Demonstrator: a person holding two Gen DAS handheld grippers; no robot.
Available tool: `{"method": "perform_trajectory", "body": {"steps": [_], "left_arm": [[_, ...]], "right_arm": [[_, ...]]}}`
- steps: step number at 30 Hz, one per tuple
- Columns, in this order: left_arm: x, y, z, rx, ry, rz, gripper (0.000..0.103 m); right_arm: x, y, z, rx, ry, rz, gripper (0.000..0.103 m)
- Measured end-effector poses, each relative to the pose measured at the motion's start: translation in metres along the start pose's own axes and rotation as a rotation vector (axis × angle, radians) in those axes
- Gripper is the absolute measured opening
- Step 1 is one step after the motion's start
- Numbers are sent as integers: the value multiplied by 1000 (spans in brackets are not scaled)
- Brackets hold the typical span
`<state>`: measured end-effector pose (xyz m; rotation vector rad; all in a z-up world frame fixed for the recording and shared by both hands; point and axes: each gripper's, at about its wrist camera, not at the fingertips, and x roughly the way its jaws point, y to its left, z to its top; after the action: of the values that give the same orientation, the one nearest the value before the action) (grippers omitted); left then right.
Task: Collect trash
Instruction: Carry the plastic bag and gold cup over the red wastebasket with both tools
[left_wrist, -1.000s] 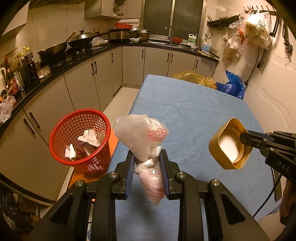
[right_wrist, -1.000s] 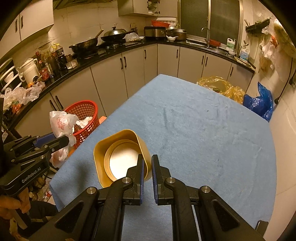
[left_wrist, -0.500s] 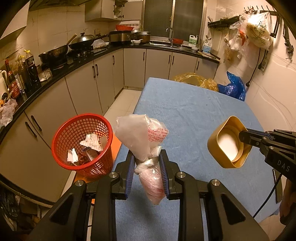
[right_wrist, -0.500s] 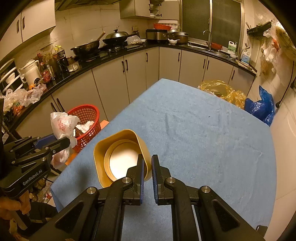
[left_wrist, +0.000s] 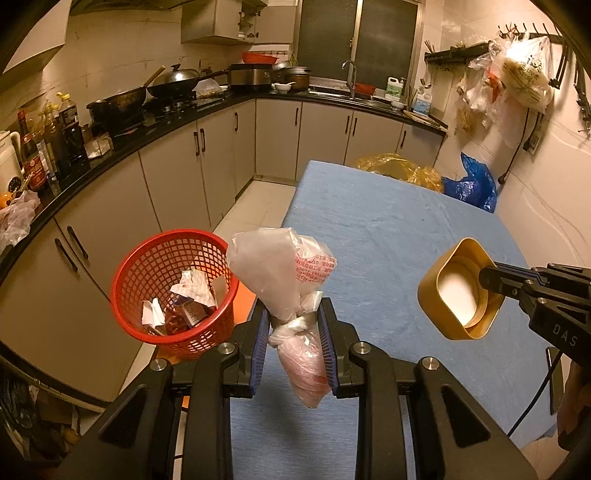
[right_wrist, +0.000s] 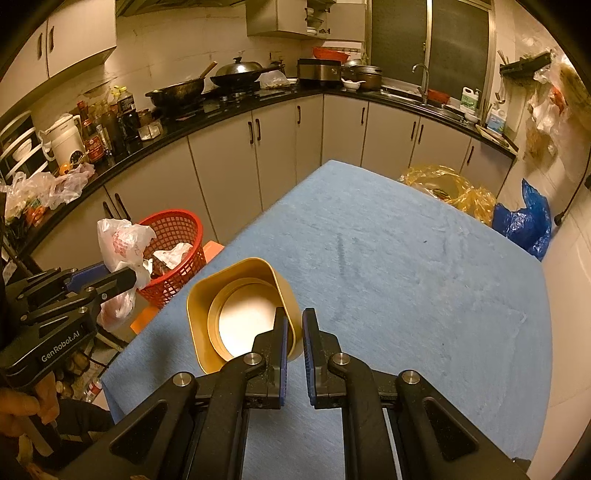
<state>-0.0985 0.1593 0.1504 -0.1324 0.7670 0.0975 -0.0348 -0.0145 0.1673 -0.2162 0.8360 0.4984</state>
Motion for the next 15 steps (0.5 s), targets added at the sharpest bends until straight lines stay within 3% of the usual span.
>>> {"method": "perform_trajectory", "body": {"steps": [15], "left_arm": [[2,40,-3,-76,-5,29,25]], "right_arm": [[18,23,18,-59,21,22,8]]}}
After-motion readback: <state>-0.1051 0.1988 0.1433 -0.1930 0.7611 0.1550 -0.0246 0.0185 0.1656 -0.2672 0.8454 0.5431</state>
